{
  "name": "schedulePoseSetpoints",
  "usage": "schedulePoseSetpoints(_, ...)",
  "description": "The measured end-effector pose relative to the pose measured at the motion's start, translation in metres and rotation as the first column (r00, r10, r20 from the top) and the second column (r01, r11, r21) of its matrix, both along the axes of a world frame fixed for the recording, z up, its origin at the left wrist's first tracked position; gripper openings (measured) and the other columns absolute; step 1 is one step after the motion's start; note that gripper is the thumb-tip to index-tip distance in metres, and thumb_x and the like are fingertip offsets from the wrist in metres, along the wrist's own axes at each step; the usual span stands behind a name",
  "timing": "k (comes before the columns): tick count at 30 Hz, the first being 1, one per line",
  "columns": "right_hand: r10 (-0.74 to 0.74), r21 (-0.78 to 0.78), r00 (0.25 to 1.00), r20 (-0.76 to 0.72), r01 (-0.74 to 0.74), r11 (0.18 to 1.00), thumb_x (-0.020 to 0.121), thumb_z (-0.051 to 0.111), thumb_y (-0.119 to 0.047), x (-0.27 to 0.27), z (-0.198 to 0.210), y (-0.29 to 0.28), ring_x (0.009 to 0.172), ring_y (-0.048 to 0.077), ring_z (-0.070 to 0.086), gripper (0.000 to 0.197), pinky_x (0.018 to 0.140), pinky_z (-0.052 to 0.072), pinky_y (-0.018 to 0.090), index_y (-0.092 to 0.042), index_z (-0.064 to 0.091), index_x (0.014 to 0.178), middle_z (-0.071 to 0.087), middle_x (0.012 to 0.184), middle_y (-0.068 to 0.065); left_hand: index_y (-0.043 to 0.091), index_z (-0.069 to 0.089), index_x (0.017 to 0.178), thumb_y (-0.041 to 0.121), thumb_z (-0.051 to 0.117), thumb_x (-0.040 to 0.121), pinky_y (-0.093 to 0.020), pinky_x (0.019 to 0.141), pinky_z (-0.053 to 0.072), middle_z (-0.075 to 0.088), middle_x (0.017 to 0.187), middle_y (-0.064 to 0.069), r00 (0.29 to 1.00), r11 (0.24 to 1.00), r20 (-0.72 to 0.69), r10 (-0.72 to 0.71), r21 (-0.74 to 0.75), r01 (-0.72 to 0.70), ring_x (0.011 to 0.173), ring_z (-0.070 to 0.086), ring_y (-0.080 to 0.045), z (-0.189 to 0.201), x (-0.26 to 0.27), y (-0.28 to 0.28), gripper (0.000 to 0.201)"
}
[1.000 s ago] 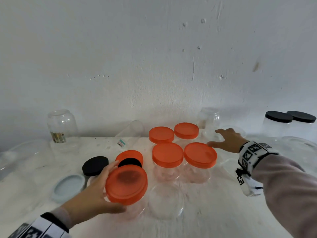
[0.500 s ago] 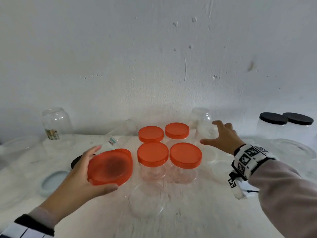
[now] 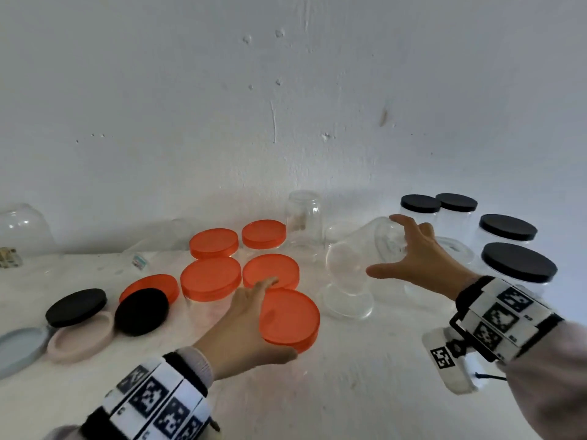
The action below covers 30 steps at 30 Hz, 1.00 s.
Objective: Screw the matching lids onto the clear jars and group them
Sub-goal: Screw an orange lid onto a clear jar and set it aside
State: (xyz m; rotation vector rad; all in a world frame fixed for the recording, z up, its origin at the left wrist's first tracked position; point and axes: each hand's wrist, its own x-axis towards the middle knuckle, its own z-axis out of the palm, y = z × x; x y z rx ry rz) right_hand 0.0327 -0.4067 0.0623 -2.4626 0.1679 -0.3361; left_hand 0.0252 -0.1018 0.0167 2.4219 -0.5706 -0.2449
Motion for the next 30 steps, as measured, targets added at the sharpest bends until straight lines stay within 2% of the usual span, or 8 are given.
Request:
schedulePoseSetpoints(3,-0.021,0.057,1.0,-0.009,0.021,0.998,0.05,0.084,-0.053,-0.02,-0.005,-0.018,0.116,0.018,0.04,0.111,0.096,0.04,0.037,-0.03,0.024,0.14,0.032,0.12,-0.005,0.044,0.002,0.144,0.053,0.08,0.062,-0.033,0.107,0.031,0.018,0.144,0.001,1.0,0.999,0.008,0.024,0.029,-0.025,0.13,0.031,-0.018,-0.001,0.005,-0.013,0.114)
schedulePoseSetpoints(6,-0.025,0.208,0.998,-0.051,0.035,0.978,0.054,0.087,-0.046,-0.039,-0.01,-0.031,0.116,0.018,0.044,0.106,0.088,0.045,0.034,-0.027,0.026,0.139,0.033,0.127,-0.006,0.041,0.003,0.145,0.047,0.079,0.066,-0.038,0.11,0.029,0.016,0.147,0.001,0.999,0.997,-0.002,0.05,0.051,-0.05,0.136,0.027,-0.021,-0.002,0.007,-0.017,0.11)
schedulePoseSetpoints(11,0.001,0.354,0.997,-0.072,0.025,0.935,0.052,0.089,-0.046,-0.062,-0.018,-0.042,0.116,0.031,0.047,0.101,0.094,0.048,0.045,-0.045,0.026,0.132,0.03,0.13,0.001,0.034,0.007,0.147,0.044,0.072,0.074,-0.04,0.117,0.018,0.008,0.151,0.001,0.989,0.987,0.147,0.031,0.149,-0.053,0.143,0.009,-0.023,-0.001,-0.002,-0.04,0.098)
schedulePoseSetpoints(15,-0.1,0.395,0.994,-0.043,0.109,0.912,0.041,0.079,-0.061,-0.075,-0.023,-0.05,0.113,0.024,0.05,0.1,0.092,0.045,0.037,-0.038,0.028,0.124,0.042,0.125,0.004,0.03,0.022,0.144,0.043,0.063,0.084,-0.021,0.112,0.012,0.014,0.147,0.007,0.937,0.989,0.322,-0.135,0.101,0.108,0.141,0.01,-0.012,0.001,-0.013,-0.091,0.074)
schedulePoseSetpoints(17,-0.141,0.461,0.989,-0.04,0.143,0.876,0.042,0.081,-0.063,-0.082,-0.025,-0.054,0.102,0.019,0.053,0.099,0.088,0.047,0.037,-0.028,0.034,0.122,0.048,0.112,0.003,0.022,0.027,0.144,0.038,0.06,0.088,-0.016,0.108,0.014,0.023,0.146,0.002,0.949,0.987,0.276,-0.154,0.08,0.137,0.138,0.019,-0.013,-0.001,-0.009,-0.121,0.067)
schedulePoseSetpoints(19,-0.151,0.578,0.988,-0.027,0.139,0.804,0.045,0.087,-0.057,-0.091,-0.027,-0.059,0.089,0.015,0.052,0.087,0.083,0.049,0.037,-0.021,0.041,0.109,0.047,0.098,-0.001,0.017,0.029,0.144,0.033,0.058,0.09,-0.024,0.109,0.022,0.028,0.146,-0.004,0.987,0.994,0.138,-0.087,0.082,0.077,0.137,0.025,-0.02,-0.003,0.001,-0.152,0.063)
schedulePoseSetpoints(23,-0.091,0.767,0.994,-0.054,0.1,0.634,0.048,0.088,-0.041,-0.108,-0.034,-0.067,0.078,0.017,0.052,0.083,0.078,0.052,0.039,-0.032,0.043,0.117,0.043,0.087,0.001,0.011,0.026,0.143,0.035,0.057,0.089,-0.038,0.106,0.035,0.028,0.142,-0.014,0.995,0.97,-0.06,0.08,0.236,-0.064,0.133,0.03,-0.032,-0.008,0.026,-0.191,0.066)
schedulePoseSetpoints(30,-0.081,0.853,0.984,-0.161,0.18,0.49,0.043,0.08,-0.053,-0.117,-0.051,-0.08,0.074,0.025,0.058,0.078,0.081,0.048,0.039,-0.009,0.055,0.102,0.06,0.075,0.007,0.013,0.018,0.147,0.04,0.055,0.092,-0.051,0.113,0.026,0.01,0.153,-0.027,0.957,0.854,-0.082,0.277,0.477,-0.206,0.139,0.018,-0.047,-0.02,0.038,-0.214,0.072)
